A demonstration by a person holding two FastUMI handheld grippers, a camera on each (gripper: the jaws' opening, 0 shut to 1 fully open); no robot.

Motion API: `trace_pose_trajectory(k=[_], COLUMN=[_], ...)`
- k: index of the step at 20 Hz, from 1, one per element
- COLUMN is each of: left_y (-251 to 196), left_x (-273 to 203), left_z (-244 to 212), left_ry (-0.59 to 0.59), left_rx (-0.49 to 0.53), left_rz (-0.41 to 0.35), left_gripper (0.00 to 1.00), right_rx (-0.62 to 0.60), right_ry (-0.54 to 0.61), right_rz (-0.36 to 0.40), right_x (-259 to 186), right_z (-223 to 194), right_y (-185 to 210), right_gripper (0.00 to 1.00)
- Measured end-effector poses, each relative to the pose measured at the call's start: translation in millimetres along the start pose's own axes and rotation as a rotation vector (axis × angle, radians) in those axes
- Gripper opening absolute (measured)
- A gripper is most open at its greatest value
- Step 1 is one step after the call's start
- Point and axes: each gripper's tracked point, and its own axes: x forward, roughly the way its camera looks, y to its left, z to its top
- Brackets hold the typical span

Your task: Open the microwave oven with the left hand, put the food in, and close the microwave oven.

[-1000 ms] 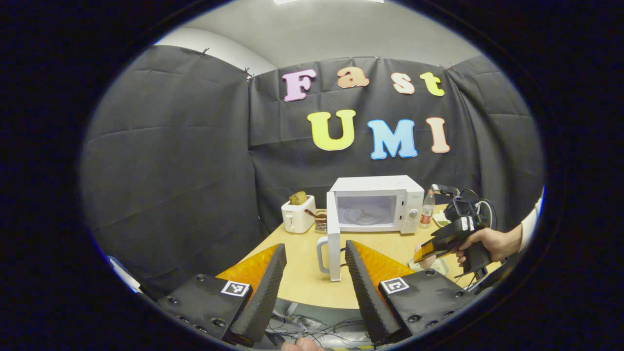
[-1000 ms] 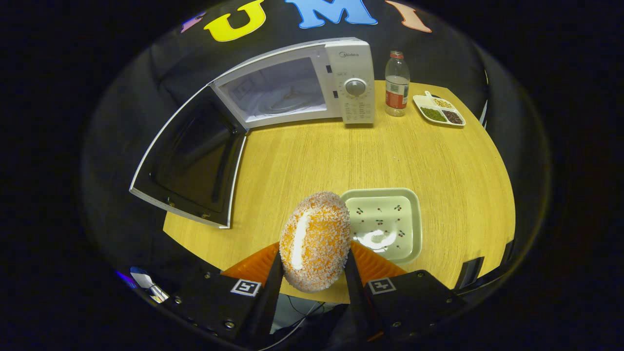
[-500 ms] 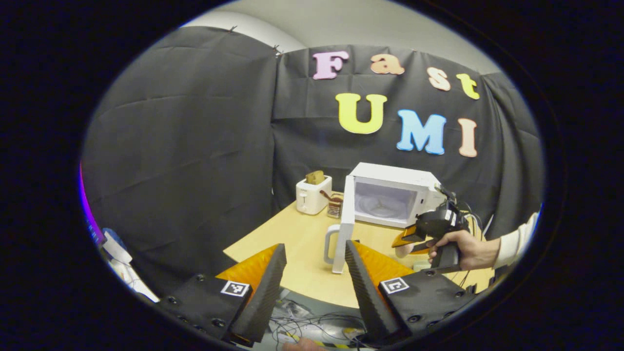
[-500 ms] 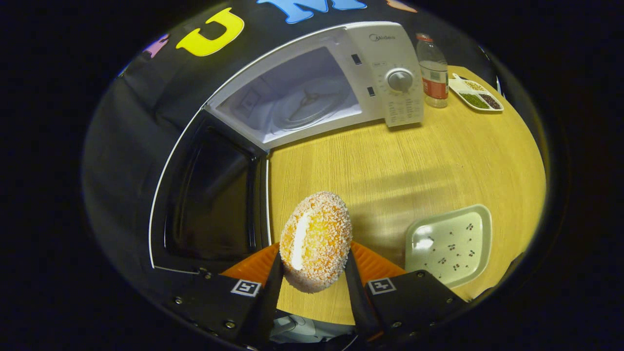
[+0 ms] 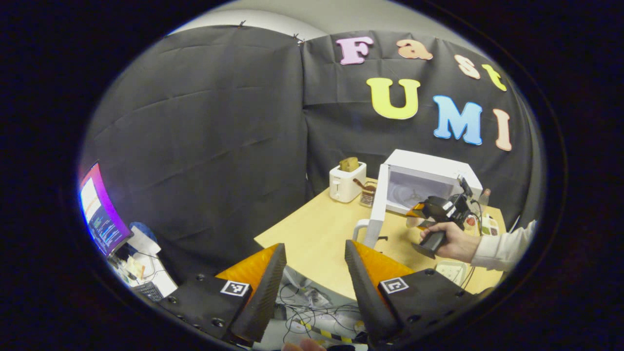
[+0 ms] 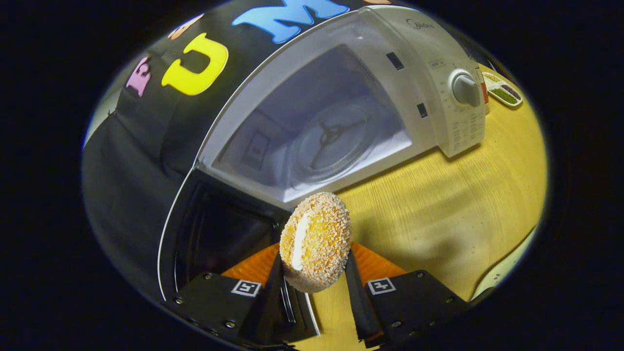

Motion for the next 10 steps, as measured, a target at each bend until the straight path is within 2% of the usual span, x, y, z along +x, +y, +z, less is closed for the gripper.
trace_pose_trajectory(k=[3, 10], left_y=[-1, 2], left_x=[-5, -14], left_z=[-13, -25], left_ry=[0.048, 0.1], left_rx=[-0.026, -0.021], left_rz=[0.041, 0.102], left_gripper=[0.87, 0.87], right_rx=[0.104, 0.162], right_ry=[-0.107, -0.244], right_rz=[0.032, -0.06], right_x=[34, 91], right_z=[32, 67], right_y=[15, 17], right_gripper=[0.64, 0.68])
